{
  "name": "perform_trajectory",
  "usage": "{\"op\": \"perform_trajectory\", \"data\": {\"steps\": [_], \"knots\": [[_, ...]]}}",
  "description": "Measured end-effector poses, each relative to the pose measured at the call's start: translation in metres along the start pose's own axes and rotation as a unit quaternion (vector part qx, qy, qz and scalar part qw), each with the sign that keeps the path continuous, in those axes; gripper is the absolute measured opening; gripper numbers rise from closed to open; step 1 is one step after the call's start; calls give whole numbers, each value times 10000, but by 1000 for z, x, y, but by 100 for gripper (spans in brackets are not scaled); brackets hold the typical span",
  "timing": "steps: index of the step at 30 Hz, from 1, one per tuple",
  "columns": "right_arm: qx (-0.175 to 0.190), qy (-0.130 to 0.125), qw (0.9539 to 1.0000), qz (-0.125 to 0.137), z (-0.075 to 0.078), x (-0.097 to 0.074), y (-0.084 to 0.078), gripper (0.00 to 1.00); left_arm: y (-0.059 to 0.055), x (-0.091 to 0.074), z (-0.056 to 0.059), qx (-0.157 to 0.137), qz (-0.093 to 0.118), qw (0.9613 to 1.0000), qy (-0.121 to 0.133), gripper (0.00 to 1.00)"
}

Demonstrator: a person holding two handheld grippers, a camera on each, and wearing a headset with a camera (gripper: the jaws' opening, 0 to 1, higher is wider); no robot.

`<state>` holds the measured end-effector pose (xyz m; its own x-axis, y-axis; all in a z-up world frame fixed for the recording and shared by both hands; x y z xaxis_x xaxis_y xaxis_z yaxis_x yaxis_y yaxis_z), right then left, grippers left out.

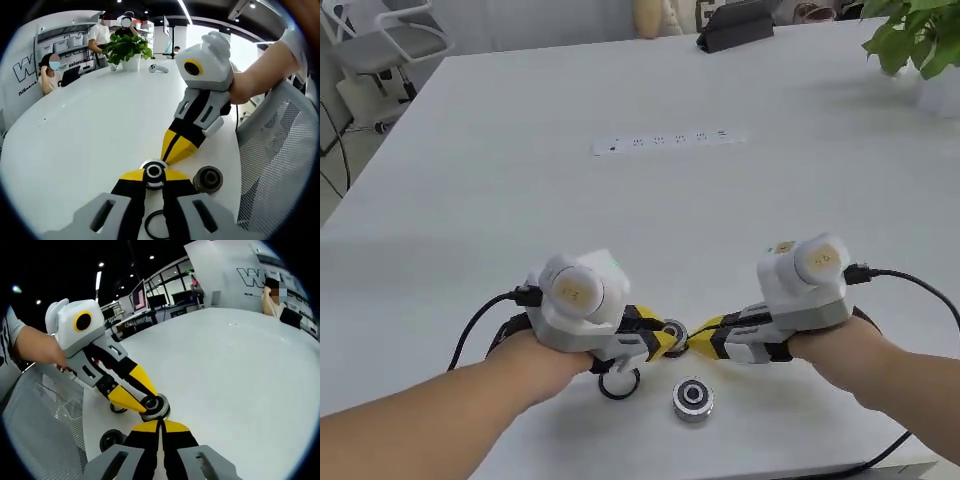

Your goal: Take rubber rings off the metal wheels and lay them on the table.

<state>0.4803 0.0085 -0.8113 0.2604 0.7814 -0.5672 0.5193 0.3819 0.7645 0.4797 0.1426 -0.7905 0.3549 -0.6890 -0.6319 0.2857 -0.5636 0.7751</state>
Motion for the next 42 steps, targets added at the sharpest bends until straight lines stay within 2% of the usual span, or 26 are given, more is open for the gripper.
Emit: {"op": "perform_trajectory", "data": {"steps": [14,27,33,34,42], "knots": [[611,54,9979,199,2,-5,-1,0,0,0,4,-30,-17,10000,41,7],[827,-79,9961,295,5,-8,-1,0,1,1,11,-67,-55,9998,155,6],[872,8,9952,434,-1,-11,3,0,2,2,10,-70,-57,9998,168,6],[830,50,9960,327,-2,-12,2,0,2,2,10,-73,-53,9998,170,6],[933,62,9949,371,0,-12,4,0,3,2,11,-26,-64,9998,185,6]]}}
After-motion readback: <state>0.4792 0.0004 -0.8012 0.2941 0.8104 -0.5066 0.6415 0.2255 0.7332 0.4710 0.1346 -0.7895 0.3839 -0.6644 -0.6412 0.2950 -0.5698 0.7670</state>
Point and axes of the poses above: the centre of the closed fingertips' face, and the gripper's own axes: x roughly forward along the fingers, z roughly to its right, y roughly out of its top, the point moved 8 cm from there along -x, roughly backward along the fingers, and after that the axes turned 1 degree about -z, right-handed, at the moved point
